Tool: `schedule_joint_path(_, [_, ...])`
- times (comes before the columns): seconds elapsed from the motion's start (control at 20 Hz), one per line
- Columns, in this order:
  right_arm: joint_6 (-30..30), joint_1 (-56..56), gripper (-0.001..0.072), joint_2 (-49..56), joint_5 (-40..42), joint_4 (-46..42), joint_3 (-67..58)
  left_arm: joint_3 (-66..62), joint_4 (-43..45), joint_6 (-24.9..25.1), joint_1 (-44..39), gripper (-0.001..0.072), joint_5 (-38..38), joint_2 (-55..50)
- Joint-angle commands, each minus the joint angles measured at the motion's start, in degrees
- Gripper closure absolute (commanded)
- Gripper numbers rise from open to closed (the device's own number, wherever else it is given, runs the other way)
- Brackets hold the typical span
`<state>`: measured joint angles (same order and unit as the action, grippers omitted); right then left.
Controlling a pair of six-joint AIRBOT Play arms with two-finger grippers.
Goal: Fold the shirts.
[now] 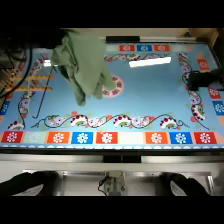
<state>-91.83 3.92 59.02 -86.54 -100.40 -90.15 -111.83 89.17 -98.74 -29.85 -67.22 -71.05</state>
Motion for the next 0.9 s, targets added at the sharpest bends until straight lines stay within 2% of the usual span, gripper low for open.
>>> schedule_joint_path(0.0, [0.11, -0.07, 0.0056, -9.94, -3.78, -2.01, 0.00, 7.39, 0.42, -4.50, -9.53, 0.0676, -1.14, 5.70])
schedule_joint_path(0.2, [-2.23, -0.07, 0.0056, -12.79, -8.39, 0.24, 0.13, 20.96, 0.33, -9.18, -15.30, 0.0676, 6.40, 1.53])
schedule_joint_path(0.35, [-3.89, -0.04, 0.0056, -12.37, -6.05, 5.18, 3.93, 27.28, -2.82, -10.62, -16.26, 0.0675, 14.43, -5.95])
schedule_joint_path(0.45, [-4.24, -0.07, 0.0056, -12.28, -2.05, 7.98, 9.29, 26.95, -5.42, -10.38, -15.43, 0.0666, 14.58, -11.69])
schedule_joint_path(0.5, [-5.09, -0.04, 0.0056, -12.28, -0.09, 8.85, 12.31, 26.40, -6.40, -10.38, -14.51, 0.0546, 13.46, -13.60])
schedule_joint_path(0.6, [-5.49, -0.07, 0.0056, -12.26, 3.39, 10.05, 18.64, 24.30, -6.67, -10.16, -11.41, 0.0049, 7.96, -14.53])
schedule_joint_path(0.65, [-5.73, -0.07, 0.0056, -12.26, 4.90, 10.56, 21.64, 22.60, -6.64, -8.24, -9.11, 0.0015, 3.28, -14.23])
schedule_joint_path(0.75, [-6.29, -0.07, 0.0056, -11.63, 6.95, 12.46, 25.62, 18.14, -5.70, -0.92, -3.17, 0.0015, -9.51, -13.64])
schedule_joint_path(0.85, [-6.19, -0.04, 0.0056, -8.92, 8.61, 16.52, 27.54, 17.07, -3.48, 1.88, 3.10, 0.0016, -19.41, -12.26])
